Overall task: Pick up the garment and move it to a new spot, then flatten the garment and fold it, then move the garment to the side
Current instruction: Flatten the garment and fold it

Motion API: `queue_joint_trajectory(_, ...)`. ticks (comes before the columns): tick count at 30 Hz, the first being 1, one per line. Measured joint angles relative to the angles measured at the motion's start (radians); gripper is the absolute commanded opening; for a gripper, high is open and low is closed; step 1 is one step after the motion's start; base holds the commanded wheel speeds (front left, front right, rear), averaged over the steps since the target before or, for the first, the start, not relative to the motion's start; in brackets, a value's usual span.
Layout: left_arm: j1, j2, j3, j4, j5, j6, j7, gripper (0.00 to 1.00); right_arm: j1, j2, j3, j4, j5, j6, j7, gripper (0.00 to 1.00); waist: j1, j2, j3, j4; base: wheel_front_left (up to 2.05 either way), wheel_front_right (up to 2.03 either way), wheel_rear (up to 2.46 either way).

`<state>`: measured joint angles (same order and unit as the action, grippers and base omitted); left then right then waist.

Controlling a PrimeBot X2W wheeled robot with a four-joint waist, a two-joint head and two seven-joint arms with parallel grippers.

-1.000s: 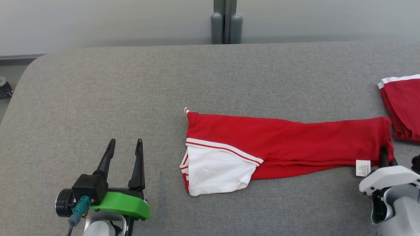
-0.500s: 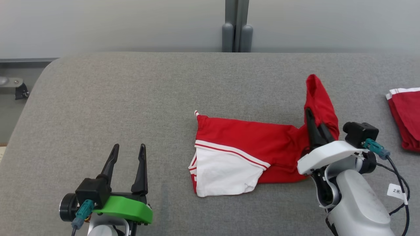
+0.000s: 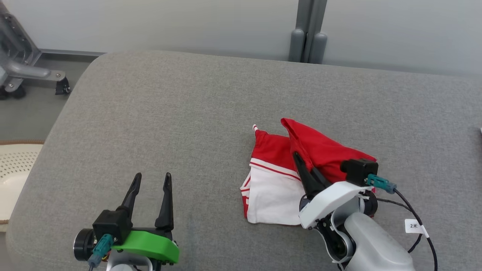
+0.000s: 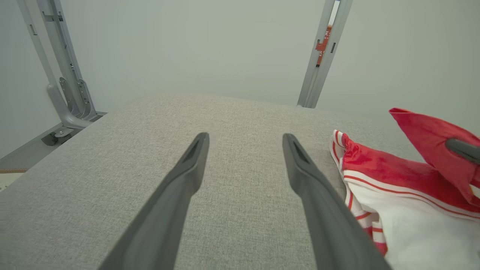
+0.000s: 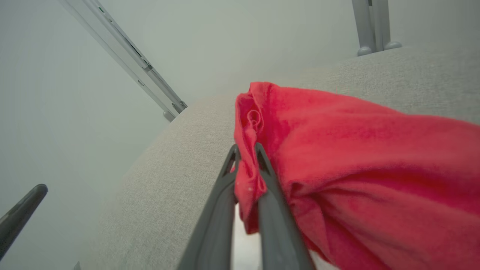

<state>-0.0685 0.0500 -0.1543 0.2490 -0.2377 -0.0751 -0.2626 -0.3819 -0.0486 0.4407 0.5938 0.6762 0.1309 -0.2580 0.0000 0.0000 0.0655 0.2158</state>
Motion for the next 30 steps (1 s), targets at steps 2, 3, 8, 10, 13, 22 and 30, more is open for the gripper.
queue_joint_trajectory(2,0.0,0.0,-0.003,0.001,-0.001,0.0,0.0,1.0,-0.002,0.0,0.016,0.023,0.023,0.0,-0.001,0.0,0.0,0.0,0.002,0.013,0.0,0.0,0.0)
queue_joint_trajectory(3,0.0,0.0,-0.006,0.002,-0.002,0.0,0.0,1.0,-0.003,0.0,0.019,0.031,0.034,0.0,-0.003,0.0,0.0,0.0,0.003,0.02,0.0,0.0,0.0)
queue_joint_trajectory(8,0.0,0.0,-0.013,0.002,-0.007,0.0,0.0,1.0,-0.009,-0.001,0.039,0.045,0.076,0.0,-0.003,0.0,0.0,0.0,0.01,0.044,0.0,0.0,0.0)
queue_joint_trajectory(10,-0.001,0.0,-0.016,0.004,-0.007,0.001,0.0,1.0,-0.009,-0.001,0.055,0.045,0.091,0.0,-0.004,0.0,0.0,0.0,0.013,0.052,0.0,0.0,0.0)
queue_joint_trajectory(13,-0.001,0.0,-0.017,0.006,-0.007,0.001,0.0,1.0,-0.01,-0.001,0.081,0.045,0.103,0.0,-0.004,0.0,0.0,0.0,0.015,0.06,0.0,0.0,0.0)
queue_joint_trajectory(22,-0.001,0.0,-0.012,0.016,-0.008,0.004,0.0,1.0,-0.004,-0.003,0.272,0.052,0.204,0.0,-0.005,1.0,0.0,0.0,0.006,0.062,0.0,0.0,0.0)
queue_joint_trajectory(30,0.002,0.0,0.0,0.012,-0.008,0.007,0.0,1.0,-0.096,0.003,0.326,-0.001,0.158,0.0,-0.005,1.0,0.0,0.0001,-0.004,0.021,0.0,0.0,0.0)
